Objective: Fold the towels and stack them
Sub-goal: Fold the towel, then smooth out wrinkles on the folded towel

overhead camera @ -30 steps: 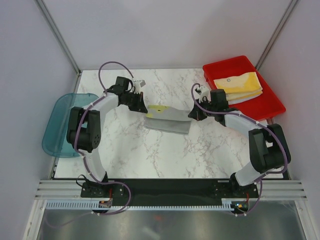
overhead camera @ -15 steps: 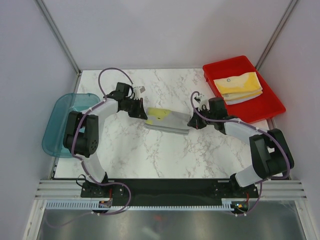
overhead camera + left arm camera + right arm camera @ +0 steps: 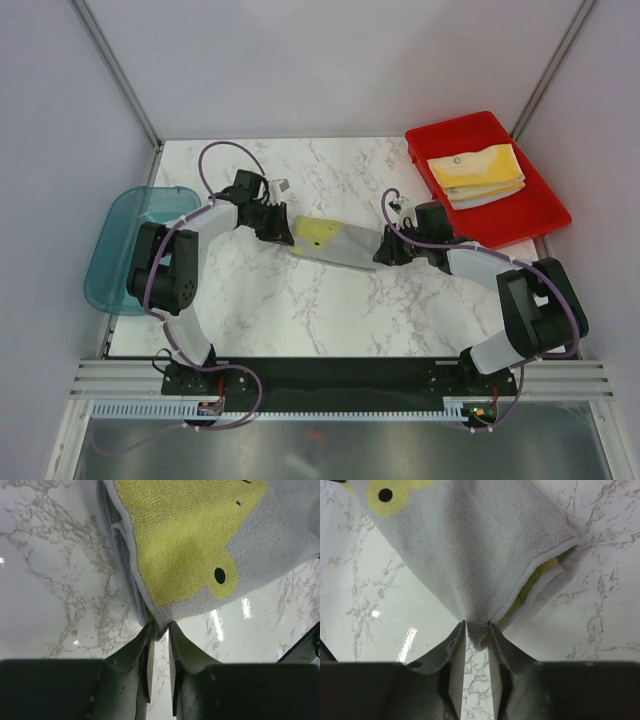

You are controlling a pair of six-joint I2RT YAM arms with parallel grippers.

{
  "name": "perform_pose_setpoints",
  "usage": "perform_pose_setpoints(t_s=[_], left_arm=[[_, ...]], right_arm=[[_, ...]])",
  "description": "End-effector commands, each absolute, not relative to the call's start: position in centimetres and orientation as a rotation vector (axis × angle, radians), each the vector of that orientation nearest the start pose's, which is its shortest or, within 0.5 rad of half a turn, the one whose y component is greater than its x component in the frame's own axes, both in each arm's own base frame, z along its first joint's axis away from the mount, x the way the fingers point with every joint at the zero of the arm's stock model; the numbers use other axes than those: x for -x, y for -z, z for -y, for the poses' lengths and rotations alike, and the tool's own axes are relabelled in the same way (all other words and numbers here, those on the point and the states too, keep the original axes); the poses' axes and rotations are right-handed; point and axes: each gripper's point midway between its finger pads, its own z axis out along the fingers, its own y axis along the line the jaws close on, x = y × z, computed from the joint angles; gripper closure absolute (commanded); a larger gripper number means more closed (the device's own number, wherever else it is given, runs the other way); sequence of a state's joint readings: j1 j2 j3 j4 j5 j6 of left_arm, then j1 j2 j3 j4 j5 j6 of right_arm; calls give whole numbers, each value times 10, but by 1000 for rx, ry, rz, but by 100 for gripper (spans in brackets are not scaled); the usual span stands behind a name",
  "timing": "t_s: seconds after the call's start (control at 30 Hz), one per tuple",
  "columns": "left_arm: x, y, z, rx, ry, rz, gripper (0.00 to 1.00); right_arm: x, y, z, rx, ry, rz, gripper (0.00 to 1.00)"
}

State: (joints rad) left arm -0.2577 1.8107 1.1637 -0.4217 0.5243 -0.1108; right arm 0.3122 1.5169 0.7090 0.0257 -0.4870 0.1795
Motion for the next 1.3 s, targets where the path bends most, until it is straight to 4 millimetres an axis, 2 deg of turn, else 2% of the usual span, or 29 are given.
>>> perform_pose_setpoints(t_s=[0.0,0.1,0.13,0.17,0.27,0.3,0.37,0.47,0.53,0.6,0.63,0.73,0.8,0.87,0.9,1.0,1.13,1.17,1.27], left_arm=[[-359,-76,180,-340,736,-2577,75],[-368,-90,175,-315,670,-2552,69],[-376,-94,163,-270,575,-2557,64],[-380,-97,157,-202,524,-2571,63],[-386,-114,160,-150,543,-2557,63],[-385,-119,168,-143,589,-2549,63],[-378,-132,195,-180,757,-2508,62],[-369,-135,223,-250,820,-2487,61],[-356,-129,243,-293,905,-2498,62],[-356,-118,249,-267,938,-2507,62],[-351,-103,246,-237,933,-2534,62],[-354,-71,232,-173,813,-2588,62],[-351,-49,223,-141,744,-2641,63],[-350,-36,221,-113,723,-2672,63],[-349,-33,220,-105,719,-2678,63],[-349,-29,220,-88,711,-2689,63],[-353,-40,218,-81,689,-2669,63],[-355,-47,218,-83,691,-2656,63],[-366,-74,224,-100,722,-2591,62]], right_arm=[[-310,-65,-194,376,-803,-2321,66],[-314,-73,-194,342,-803,-2325,63],[-309,-71,-193,326,-806,-2357,62],[-309,-76,-195,284,-826,-2365,61],[-311,-78,-196,172,-841,-2447,61],[-313,-77,-195,142,-832,-2466,62],[-318,-76,-194,85,-815,-2508,64],[-332,-86,-197,9,-817,-2498,67],[-340,-93,-201,-18,-833,-2483,67],[-352,-100,-207,-42,-857,-2452,67],[-359,-103,-210,-40,-876,-2415,67],[-367,-82,-210,14,-845,-2404,67],[-374,-54,-199,17,-756,-2429,67],[-379,-30,-182,-18,-721,-2447,69],[-381,-24,-178,-34,-719,-2447,70],[-386,-18,-166,-60,-719,-2420,70],[-383,-42,-172,-14,-773,-2374,68],[-385,-56,-174,3,-790,-2343,68],[-380,-80,-181,52,-839,-2325,66]])
